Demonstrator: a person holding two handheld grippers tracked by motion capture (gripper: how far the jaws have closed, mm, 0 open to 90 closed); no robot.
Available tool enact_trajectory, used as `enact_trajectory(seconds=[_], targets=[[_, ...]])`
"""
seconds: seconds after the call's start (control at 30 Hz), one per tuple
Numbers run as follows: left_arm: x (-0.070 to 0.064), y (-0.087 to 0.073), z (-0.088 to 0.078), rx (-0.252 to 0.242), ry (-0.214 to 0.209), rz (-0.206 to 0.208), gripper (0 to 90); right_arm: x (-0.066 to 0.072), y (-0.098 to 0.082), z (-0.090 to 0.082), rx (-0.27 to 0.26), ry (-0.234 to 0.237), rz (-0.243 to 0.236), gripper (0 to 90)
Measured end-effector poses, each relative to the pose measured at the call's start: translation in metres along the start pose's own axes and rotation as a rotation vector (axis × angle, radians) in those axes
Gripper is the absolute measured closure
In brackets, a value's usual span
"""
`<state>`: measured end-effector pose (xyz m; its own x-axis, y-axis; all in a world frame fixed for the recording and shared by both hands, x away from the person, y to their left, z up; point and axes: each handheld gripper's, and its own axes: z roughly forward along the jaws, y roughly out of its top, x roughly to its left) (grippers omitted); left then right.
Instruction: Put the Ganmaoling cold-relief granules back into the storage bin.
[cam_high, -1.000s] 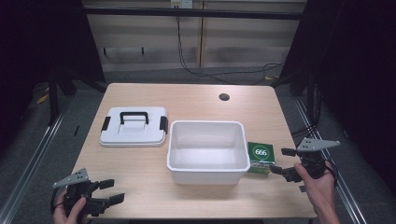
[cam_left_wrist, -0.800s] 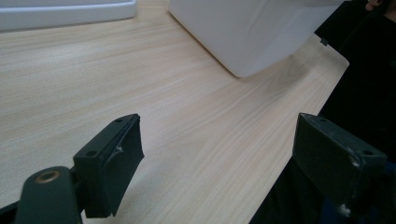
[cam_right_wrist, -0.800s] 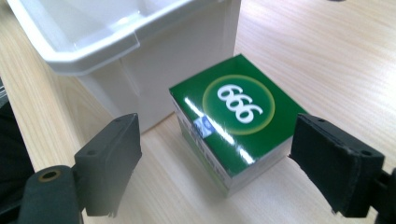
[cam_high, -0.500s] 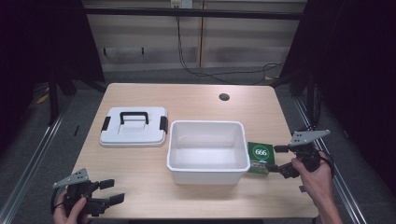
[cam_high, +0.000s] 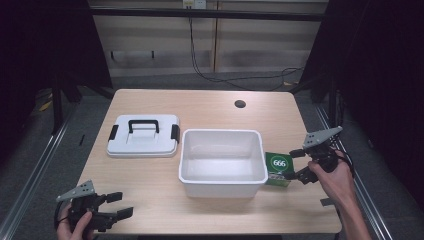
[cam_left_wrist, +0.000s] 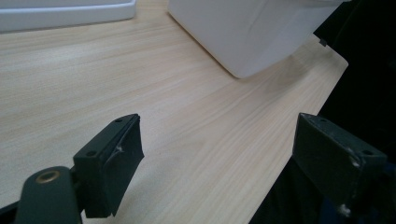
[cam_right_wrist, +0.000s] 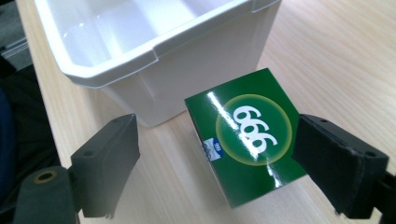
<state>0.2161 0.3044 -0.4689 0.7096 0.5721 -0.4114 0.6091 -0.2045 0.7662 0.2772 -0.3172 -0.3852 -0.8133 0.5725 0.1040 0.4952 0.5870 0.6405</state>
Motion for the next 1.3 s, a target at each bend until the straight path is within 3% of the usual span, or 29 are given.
enact_trajectory(seconds=[0.07, 0.3, 0.4, 0.43, 0.5, 0.7, 0.8, 1.0, 1.3], targets=[[0.000, 0.000, 0.000, -0.002, 0.000, -0.001, 15.9, 0.001, 0.005, 0.004, 0.049, 0.050, -0.004, 14.3], [0.000, 0.000, 0.000, 0.000, -0.001, 0.002, 16.0, -0.003, 0.013, 0.009, 0.090, 0.011, 0.000, 13.3], [0.000, 0.000, 0.000, 0.000, -0.002, -0.004, 16.0, -0.004, 0.018, 0.012, 0.131, 0.024, -0.033, 13.0], [0.000, 0.000, 0.000, 0.001, -0.002, -0.003, 16.0, -0.003, 0.023, 0.015, 0.151, 0.057, -0.067, 13.0], [0.000, 0.000, 0.000, -0.002, -0.002, -0.003, 16.0, -0.005, 0.028, 0.018, 0.173, 0.060, -0.113, 12.7], [0.000, 0.000, 0.000, -0.001, -0.001, 0.001, 16.0, -0.009, 0.039, 0.024, 0.310, 0.077, -0.170, 12.5], [0.000, 0.000, 0.000, -0.003, -0.001, -0.002, 16.0, -0.013, 0.042, 0.026, 0.306, 0.102, -0.188, 12.3], [0.000, 0.000, 0.000, -0.006, 0.000, -0.002, 16.0, -0.018, 0.046, 0.033, 0.366, 0.102, -0.228, 10.7], [0.000, 0.000, 0.000, -0.006, -0.001, -0.003, 16.0, -0.023, 0.050, 0.046, 0.414, 0.115, -0.274, 8.4]])
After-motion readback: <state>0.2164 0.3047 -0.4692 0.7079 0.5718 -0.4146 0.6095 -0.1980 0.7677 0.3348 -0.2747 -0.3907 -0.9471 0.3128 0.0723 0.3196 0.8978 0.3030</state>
